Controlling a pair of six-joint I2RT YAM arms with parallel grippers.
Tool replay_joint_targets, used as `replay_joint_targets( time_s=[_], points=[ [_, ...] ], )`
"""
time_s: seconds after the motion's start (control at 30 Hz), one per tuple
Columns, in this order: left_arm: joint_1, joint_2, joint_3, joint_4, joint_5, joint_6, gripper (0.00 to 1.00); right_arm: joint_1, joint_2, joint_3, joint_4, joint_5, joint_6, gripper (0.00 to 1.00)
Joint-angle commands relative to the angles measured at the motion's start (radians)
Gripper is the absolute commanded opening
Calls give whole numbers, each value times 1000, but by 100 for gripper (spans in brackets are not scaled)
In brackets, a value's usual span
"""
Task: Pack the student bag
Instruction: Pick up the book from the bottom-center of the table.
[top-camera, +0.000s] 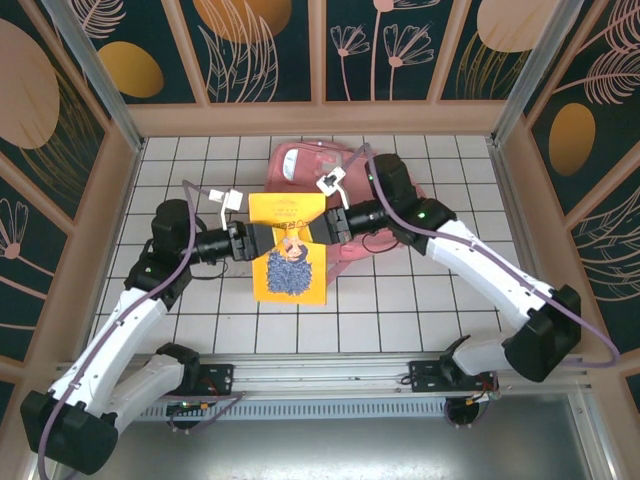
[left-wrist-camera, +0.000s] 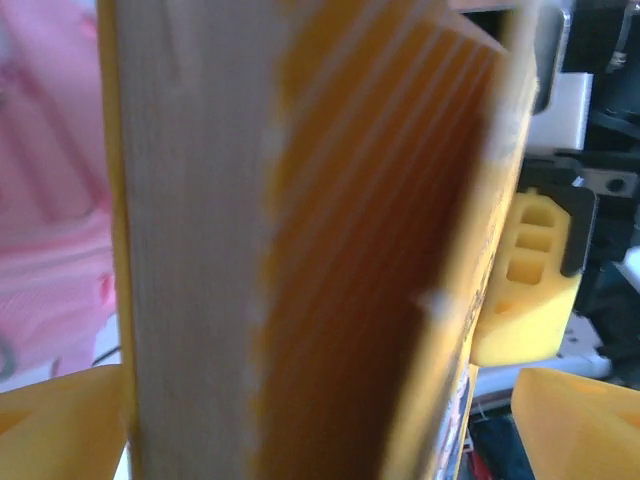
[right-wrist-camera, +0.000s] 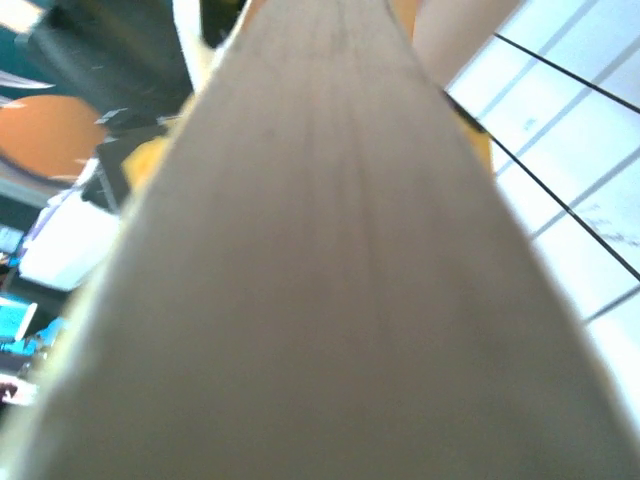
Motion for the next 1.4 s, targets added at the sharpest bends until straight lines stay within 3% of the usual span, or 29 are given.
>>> replay_joint_targets(
  time_s=[0.0, 0.17, 0.33, 0.4, 0.63, 0.7, 0.77, 0.83, 1.0, 1.1, 1.17, 1.37],
  points=[
    [-11, -10, -11, 269, 149, -132, 91, -6, -60, 81, -28, -117, -67, 0],
    [-91, -6, 35, 359, 227, -170, 76, -64, -60, 98, -75, -99, -86, 0],
    [-102, -18, 65, 307, 229, -109, 19, -128, -70, 92, -93, -57, -83, 0],
    [-102, -19, 70, 254, 206, -66, 10, -135, -75, 90, -106, -40, -94, 0],
    [-102, 6, 102, 140, 143, 46, 0, -136, -85, 66, -118, -27, -108, 1],
    [-102, 5, 103, 191, 99, 34, 0, -136, -109, 53, -76, 38, -74, 34],
    [-102, 8, 116, 235, 27, 17, 0, -131, -157, 9, 22, 165, -3, 54],
    [-102, 7, 83, 390, -69, -90, 0, -117, -235, -105, 213, 278, 119, 71],
    [-105, 51, -100, 981, -409, -466, 0, -57, -408, -407, 673, 556, 357, 75],
    [-140, 105, -127, 1150, -572, -528, 0, 13, -483, -644, 1104, 736, 417, 80],
    [-167, 147, -103, 1197, -615, -531, 0, 38, -489, -691, 1183, 848, 441, 88],
    [-226, 253, -50, 1330, -699, -551, 0, 36, -361, -621, 1246, 753, 521, 95]
  ],
)
